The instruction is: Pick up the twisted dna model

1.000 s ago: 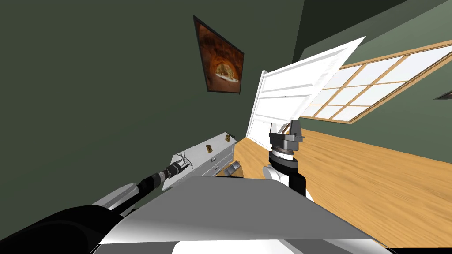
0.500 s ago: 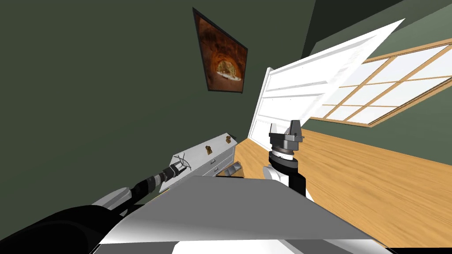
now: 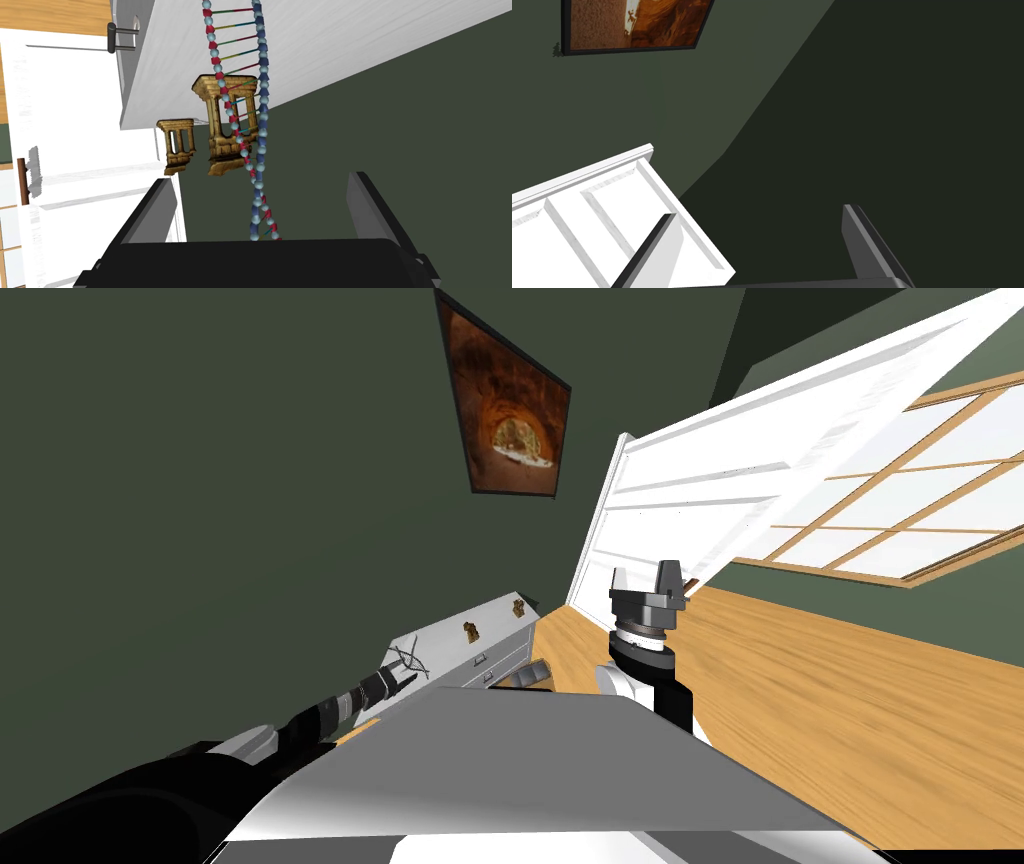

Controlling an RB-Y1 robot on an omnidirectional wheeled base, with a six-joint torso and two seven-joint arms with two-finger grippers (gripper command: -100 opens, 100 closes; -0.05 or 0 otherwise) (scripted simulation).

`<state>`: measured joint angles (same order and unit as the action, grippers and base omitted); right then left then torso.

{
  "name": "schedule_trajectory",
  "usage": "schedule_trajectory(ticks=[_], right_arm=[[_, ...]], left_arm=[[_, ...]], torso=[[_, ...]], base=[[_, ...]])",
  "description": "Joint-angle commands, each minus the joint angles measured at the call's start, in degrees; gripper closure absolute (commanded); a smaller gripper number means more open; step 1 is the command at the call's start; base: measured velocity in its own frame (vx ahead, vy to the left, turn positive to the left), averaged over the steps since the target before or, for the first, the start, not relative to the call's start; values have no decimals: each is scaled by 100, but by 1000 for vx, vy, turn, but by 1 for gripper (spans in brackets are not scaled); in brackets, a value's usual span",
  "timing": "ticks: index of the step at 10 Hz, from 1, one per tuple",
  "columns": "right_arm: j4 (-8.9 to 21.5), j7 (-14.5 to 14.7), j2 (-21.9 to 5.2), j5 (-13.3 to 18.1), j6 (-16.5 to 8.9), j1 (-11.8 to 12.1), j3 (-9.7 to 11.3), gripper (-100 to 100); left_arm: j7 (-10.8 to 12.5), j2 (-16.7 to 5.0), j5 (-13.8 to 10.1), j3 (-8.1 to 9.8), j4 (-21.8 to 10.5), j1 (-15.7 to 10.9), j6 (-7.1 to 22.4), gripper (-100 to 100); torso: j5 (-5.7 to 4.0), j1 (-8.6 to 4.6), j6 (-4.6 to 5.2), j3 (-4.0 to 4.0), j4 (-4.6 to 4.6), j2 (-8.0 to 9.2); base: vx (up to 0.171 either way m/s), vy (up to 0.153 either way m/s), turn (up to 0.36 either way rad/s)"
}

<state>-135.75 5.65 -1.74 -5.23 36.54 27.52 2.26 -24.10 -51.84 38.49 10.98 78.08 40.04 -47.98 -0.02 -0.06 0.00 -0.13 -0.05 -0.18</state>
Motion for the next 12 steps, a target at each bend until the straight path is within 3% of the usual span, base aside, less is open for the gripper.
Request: schedule_trajectory(ticks=[1, 2, 3, 4, 8, 9, 10, 11, 12], right_arm=[[0, 0, 0, 0, 0, 0, 0, 0], [0, 0, 0, 0, 0, 1, 0, 0], [0, 0, 0, 0, 0, 0, 0, 0], [0, 0, 0, 0, 0, 0, 0, 0], [0, 0, 0, 0, 0, -1, 0, 0], [0, 0, 0, 0, 0, -1, 0, 0], [0, 0, 0, 0, 0, -1, 0, 0], [1, 0, -1, 0, -1, -2, 0, 0], [1, 0, -1, 0, -1, -2, 0, 0]], left_arm=[[-97, 62, 57, 144, -209, 28, -286, -100], [-97, 62, 57, 144, -209, 28, -425, -100], [-70, 45, 47, 128, -180, 23, -307, -100], [-79, 48, 49, 131, -186, 27, -344, 100], [-80, 41, 44, 145, -185, 20, -334, 100], [-80, 41, 45, 145, -185, 20, -334, 0], [3, -3, -3, 18, 14, 23, -60, 100], [3, -3, -3, 18, 14, 23, -60, 100], [103, -68, -62, -108, 236, 18, 177, 100]], torso=[[0, 0, 0, 0, 0, 0], [-2, -13, -6, 1, 1, 1], [-3, -16, -2, 1, 1, 1], [-1, -4, 1, 5, 2, 9], [13, 9, 2, 9, 0, 19], [13, 10, 2, 9, 0, 19], [13, 10, 2, 9, 0, 19], [16, 28, 13, 13, 3, 26], [18, 33, 8, 16, 4, 30]], base=[[52, -66, 192], [55, -72, 157], [19, -29, 22], [3, -6, -2], [0, 0, 0], [0, 0, 0], [-44, 56, -205], [-55, 66, -213], [-67, 77, -241]])
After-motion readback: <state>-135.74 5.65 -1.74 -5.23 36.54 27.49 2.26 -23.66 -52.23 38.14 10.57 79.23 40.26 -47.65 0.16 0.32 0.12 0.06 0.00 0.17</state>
